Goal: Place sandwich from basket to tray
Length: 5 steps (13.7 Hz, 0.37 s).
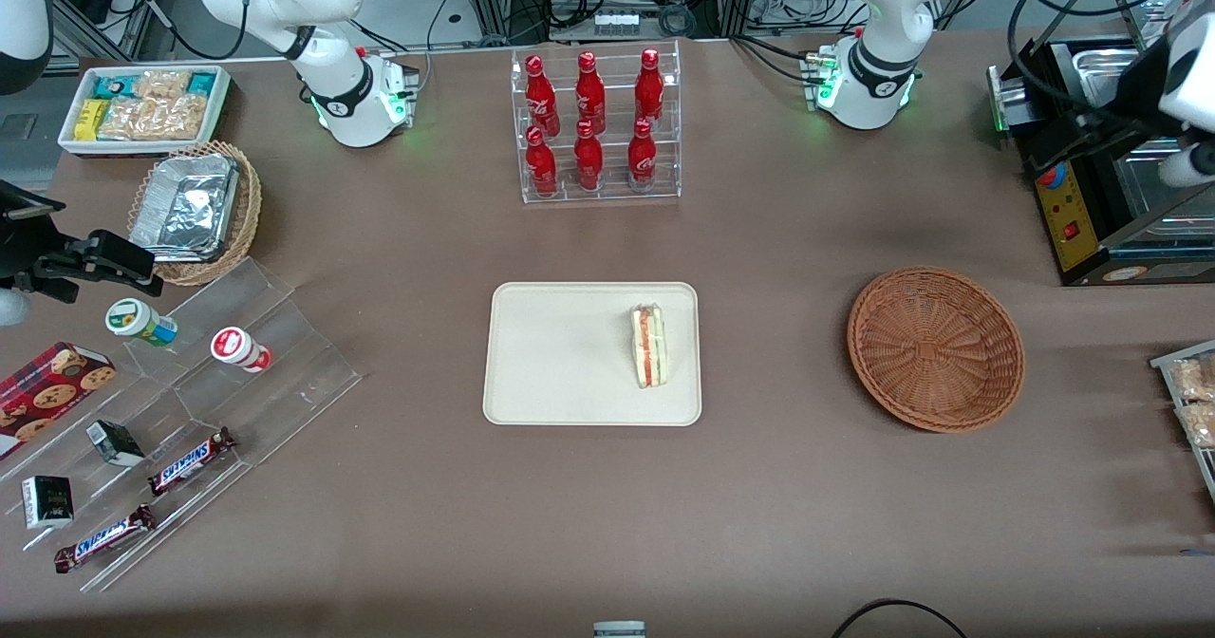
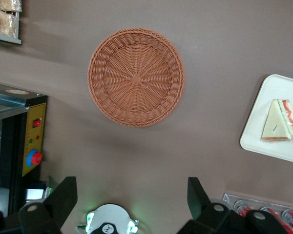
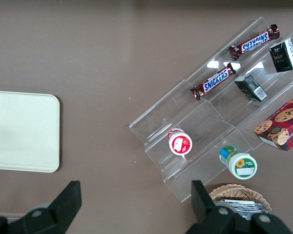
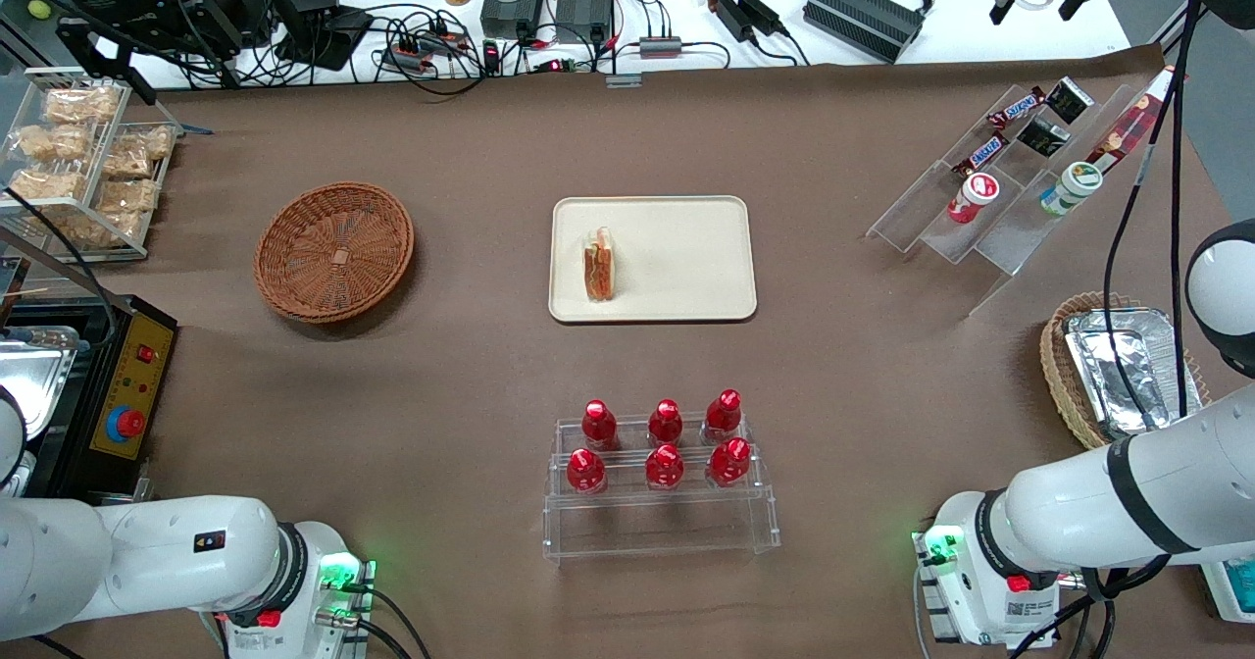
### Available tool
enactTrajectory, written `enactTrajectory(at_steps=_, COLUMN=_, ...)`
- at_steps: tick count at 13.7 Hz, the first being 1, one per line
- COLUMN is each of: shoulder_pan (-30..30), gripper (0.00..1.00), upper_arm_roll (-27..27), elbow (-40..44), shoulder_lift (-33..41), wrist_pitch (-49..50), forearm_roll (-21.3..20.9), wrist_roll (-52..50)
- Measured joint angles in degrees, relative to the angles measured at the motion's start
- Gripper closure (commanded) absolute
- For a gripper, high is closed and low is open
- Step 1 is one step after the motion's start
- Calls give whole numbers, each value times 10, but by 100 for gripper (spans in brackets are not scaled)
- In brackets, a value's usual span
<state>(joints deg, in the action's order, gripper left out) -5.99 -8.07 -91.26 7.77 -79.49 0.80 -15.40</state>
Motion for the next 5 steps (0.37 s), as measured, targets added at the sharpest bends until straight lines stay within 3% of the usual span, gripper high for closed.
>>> enactTrajectory(at_steps=5, shoulder_pan=-4, gripper=0, upper_arm_roll=-6, elbow=-5, shoulder_lift=-3, wrist_pitch=4, forearm_roll=0, wrist_roll=44)
